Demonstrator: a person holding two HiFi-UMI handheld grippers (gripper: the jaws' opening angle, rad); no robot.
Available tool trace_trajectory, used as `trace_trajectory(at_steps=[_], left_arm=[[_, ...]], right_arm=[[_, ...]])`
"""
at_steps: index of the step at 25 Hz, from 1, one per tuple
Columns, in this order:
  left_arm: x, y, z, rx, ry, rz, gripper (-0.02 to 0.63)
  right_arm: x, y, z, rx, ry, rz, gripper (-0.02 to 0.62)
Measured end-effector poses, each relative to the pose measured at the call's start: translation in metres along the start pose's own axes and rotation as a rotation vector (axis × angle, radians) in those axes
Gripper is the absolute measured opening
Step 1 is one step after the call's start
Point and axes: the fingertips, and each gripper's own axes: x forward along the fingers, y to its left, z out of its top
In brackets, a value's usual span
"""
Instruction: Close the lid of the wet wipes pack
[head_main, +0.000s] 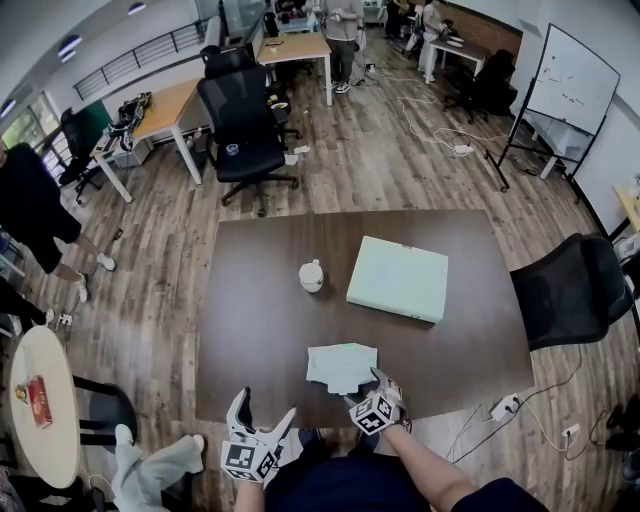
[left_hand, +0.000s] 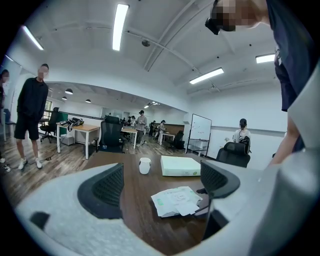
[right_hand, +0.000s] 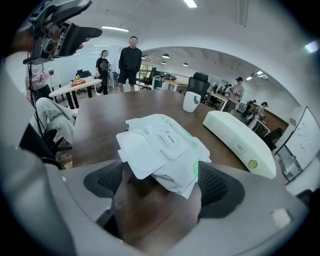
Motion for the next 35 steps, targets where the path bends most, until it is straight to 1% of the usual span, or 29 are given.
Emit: trace_trajectory(at_steps=[4, 7, 10, 15, 21, 27, 32, 35], left_arm=[[0.000, 0.001, 0.000, -0.003, 0.003, 0.000, 0.469], [0.000, 0.003, 0.000, -0.003, 0.002, -0.001, 0.469], [0.001, 0.004, 0.001, -0.002, 0.002, -0.004, 0.469], [0.002, 0.002, 0.006, -0.001, 0.000, -0.003, 0.469], [0.006, 0.000, 0.003, -0.001, -0.004, 0.002, 0.469], [0.007, -0.002, 0.006, -0.004, -0.006, 0.007, 0.469], [0.006, -0.003, 0.008, -0.003, -0.002, 0.014, 0.469], [0.008, -0.003, 0.007, -0.005, -0.004, 0.017, 0.469]], right_arm=[[-0.015, -0.008, 0.009, 0.047, -0.053, -0.024, 0.485], [-0.026, -0.019, 0.022, 0.060, -0.110, -0.075, 0.473], [-0.029, -0.031, 0.029, 0.117, -0.130, -0.103, 0.457], [-0.024, -0.048, 0.036, 0.160, -0.121, -0.102, 0.457], [-0.013, -0.065, 0.042, 0.211, -0.106, -0.104, 0.456], [-0.003, -0.074, 0.047, 0.266, -0.096, -0.084, 0.456], [0.005, -0.077, 0.053, 0.275, -0.074, -0.078, 0.454], [0.011, -0.076, 0.054, 0.274, -0.043, -0.071, 0.454]])
